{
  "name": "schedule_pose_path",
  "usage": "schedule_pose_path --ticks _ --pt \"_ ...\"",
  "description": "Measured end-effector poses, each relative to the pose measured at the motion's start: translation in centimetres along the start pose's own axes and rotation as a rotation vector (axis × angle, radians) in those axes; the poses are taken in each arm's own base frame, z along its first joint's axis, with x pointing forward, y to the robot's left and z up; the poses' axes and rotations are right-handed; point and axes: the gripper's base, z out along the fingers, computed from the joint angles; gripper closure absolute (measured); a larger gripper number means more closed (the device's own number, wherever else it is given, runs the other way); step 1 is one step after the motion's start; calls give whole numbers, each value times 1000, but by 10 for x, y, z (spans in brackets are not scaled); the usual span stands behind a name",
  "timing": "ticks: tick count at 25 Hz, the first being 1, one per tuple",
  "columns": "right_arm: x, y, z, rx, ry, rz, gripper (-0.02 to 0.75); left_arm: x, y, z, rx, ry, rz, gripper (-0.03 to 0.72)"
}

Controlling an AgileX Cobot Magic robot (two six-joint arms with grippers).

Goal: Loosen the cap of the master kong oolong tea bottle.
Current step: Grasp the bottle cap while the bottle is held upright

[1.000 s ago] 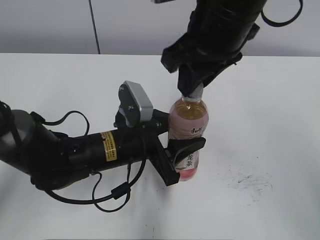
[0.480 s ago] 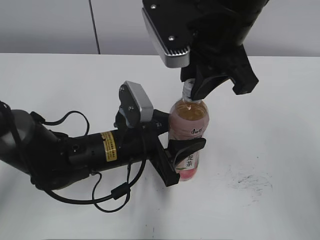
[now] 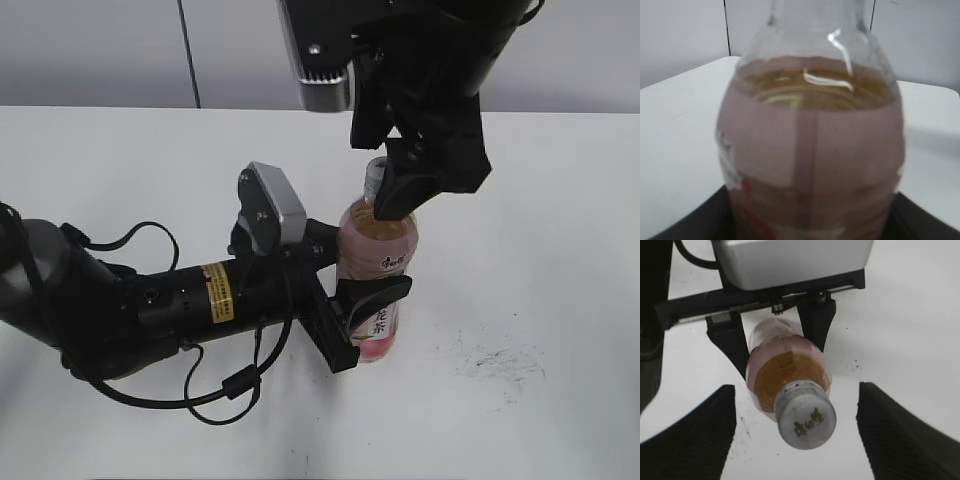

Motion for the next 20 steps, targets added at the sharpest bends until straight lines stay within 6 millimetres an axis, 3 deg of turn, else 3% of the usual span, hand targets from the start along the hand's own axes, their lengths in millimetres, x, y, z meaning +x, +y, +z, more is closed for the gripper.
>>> schedule_pose_path --ticks 3,7,12,15,20 --pt "-4 1 -12 34 -46 210 174 0 0 0 0 0 -1 304" --pt "-10 -2 -34 85 -147 801 176 0 0 0 0 0 -2 304" --pt "-6 0 -33 52 -115 1371 177 0 0 0 0 0 -2 304" --pt "-2 -4 -23 68 -63 1478 185 0 0 0 0 0 -2 304" --pt "-1 -7 -11 53 -26 1514 235 0 0 0 2 -1 -2 304"
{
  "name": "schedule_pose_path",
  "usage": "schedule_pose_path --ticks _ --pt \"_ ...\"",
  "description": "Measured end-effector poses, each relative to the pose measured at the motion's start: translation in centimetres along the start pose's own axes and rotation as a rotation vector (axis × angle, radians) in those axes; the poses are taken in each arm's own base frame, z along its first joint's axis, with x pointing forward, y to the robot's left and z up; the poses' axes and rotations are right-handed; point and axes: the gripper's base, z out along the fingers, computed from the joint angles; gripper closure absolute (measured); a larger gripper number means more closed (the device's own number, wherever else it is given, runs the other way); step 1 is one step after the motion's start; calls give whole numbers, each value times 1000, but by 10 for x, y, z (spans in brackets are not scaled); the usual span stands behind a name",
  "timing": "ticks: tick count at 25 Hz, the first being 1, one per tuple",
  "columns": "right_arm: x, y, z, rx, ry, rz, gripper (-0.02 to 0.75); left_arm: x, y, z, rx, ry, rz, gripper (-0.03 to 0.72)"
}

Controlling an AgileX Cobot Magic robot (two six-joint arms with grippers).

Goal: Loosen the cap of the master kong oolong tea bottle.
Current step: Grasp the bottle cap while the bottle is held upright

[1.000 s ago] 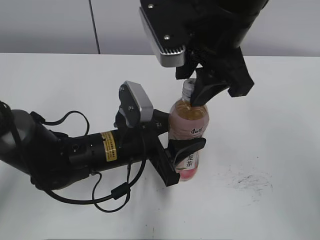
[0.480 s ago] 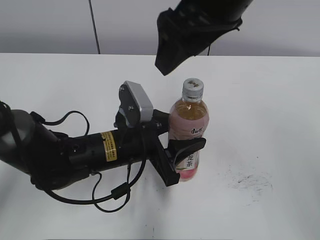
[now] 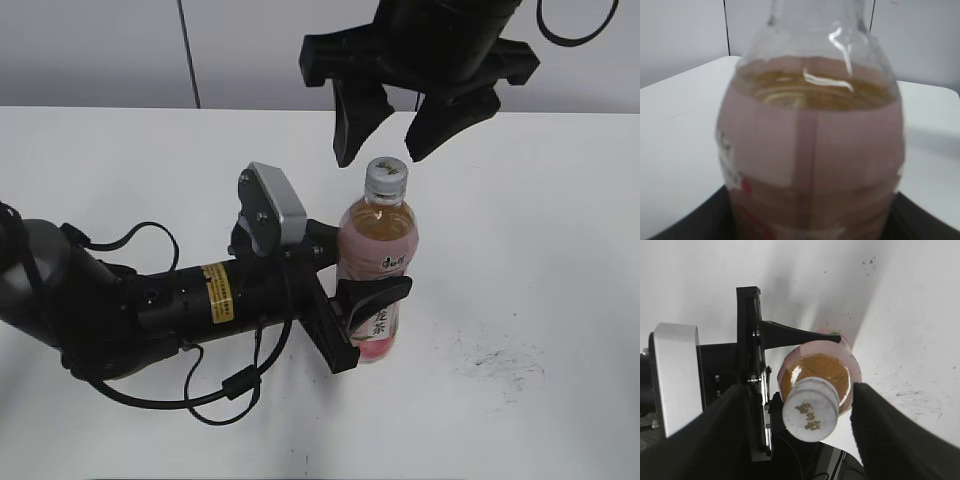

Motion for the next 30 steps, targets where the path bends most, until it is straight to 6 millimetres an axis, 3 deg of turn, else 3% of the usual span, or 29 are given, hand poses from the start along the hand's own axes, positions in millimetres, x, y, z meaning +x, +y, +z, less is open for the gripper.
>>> schedule_pose_path --ticks 7,25,30 --pt "0 1 1 -5 4 5 321 0 0 0 1 0 0 304" --pt "7 -3 12 8 50 22 334 0 0 0 2 1 1 304" --pt "7 -4 12 17 50 -75 470 0 0 0 2 1 1 304"
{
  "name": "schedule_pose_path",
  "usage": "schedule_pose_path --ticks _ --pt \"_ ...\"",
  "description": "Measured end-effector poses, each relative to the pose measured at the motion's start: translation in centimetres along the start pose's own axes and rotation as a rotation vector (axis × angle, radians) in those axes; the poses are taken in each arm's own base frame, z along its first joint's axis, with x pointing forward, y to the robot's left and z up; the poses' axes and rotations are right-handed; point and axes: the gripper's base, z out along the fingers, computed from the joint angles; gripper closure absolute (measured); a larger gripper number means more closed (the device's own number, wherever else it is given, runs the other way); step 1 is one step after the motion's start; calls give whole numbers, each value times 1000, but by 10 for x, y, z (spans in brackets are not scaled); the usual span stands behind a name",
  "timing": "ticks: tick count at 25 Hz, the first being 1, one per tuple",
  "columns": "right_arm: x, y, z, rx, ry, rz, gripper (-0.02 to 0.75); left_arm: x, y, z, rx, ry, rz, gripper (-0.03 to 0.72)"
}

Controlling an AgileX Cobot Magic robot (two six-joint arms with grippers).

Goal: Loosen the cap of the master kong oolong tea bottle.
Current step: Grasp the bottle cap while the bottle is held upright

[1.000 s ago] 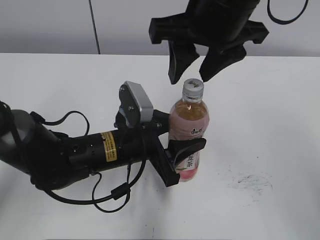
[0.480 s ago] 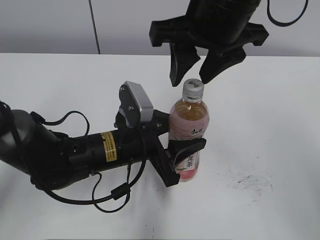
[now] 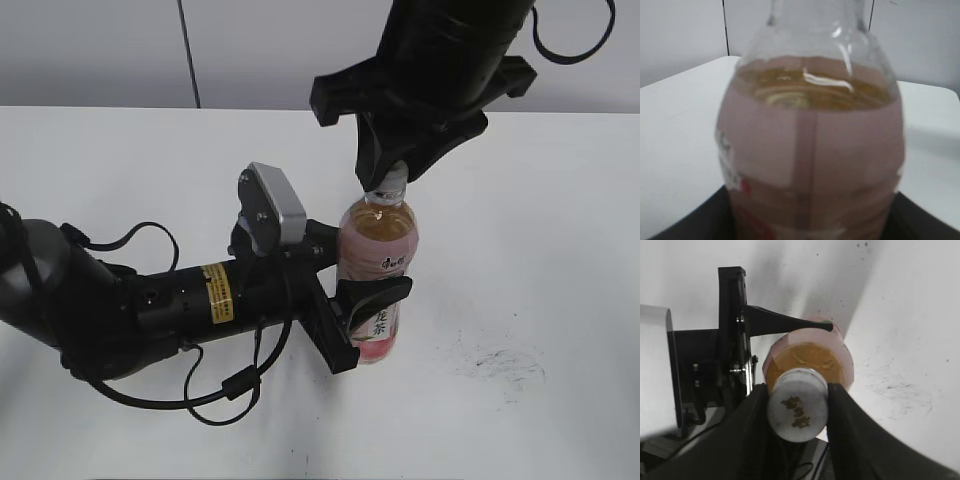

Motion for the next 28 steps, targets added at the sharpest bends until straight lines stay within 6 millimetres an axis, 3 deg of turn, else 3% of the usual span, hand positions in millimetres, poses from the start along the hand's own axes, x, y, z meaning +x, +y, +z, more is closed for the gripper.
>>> schedule_pose_path --ticks 2,9,11,23,26,28 --pt "0 0 0 0 0 -167 470 0 0 0 0 0 0 304" --pt "0 0 0 -1 1 -1128 470 0 0 0 4 -1 3 304" --pt "0 0 0 0 -2 -1259 470 0 0 0 3 1 1 304" --pt "5 -1 -22 42 -47 -1318 470 0 0 0 3 0 1 304" --pt "5 -8 -30 97 -52 -1072 470 0 0 0 3 0 1 304" --pt "3 -24 -34 143 -56 -811 470 0 0 0 3 0 1 304"
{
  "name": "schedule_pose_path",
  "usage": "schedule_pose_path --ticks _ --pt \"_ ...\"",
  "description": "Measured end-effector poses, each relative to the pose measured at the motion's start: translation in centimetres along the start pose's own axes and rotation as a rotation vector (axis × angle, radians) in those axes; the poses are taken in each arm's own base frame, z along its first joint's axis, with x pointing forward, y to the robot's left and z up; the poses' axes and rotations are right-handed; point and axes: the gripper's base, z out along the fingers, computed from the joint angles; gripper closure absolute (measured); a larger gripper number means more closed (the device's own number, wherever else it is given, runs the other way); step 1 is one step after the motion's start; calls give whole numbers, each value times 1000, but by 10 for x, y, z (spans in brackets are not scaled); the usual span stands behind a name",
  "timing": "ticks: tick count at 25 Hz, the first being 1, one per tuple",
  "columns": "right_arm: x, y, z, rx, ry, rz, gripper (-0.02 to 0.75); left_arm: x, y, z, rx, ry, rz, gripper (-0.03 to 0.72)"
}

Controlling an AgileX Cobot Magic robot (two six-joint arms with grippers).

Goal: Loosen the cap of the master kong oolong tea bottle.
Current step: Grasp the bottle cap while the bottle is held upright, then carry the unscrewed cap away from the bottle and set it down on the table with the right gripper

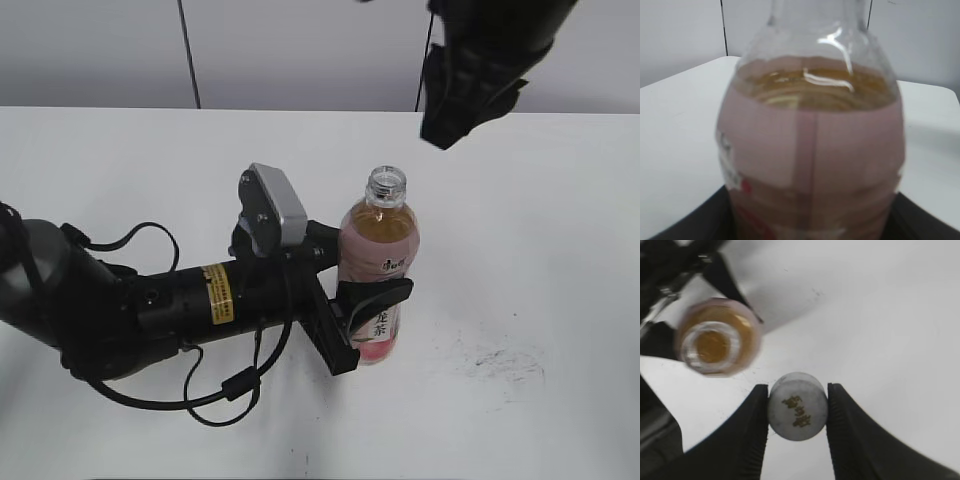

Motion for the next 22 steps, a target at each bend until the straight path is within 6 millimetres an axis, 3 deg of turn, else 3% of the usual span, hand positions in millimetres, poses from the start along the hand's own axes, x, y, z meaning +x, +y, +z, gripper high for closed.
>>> schedule_pose_path --ticks 4,7,13,17,22 --pt "51 -43 10 79 99 590 470 0 0 0 0 1 0 304" --pt "91 -48 32 60 195 861 470 0 0 0 0 0 0 304" --pt "138 -4 113 15 240 1015 470 0 0 0 3 -2 0 304" --pt "166 8 144 27 257 1069 470 0 0 0 3 -1 0 304" --pt "171 12 172 4 292 1081 470 0 0 0 3 -1 0 304"
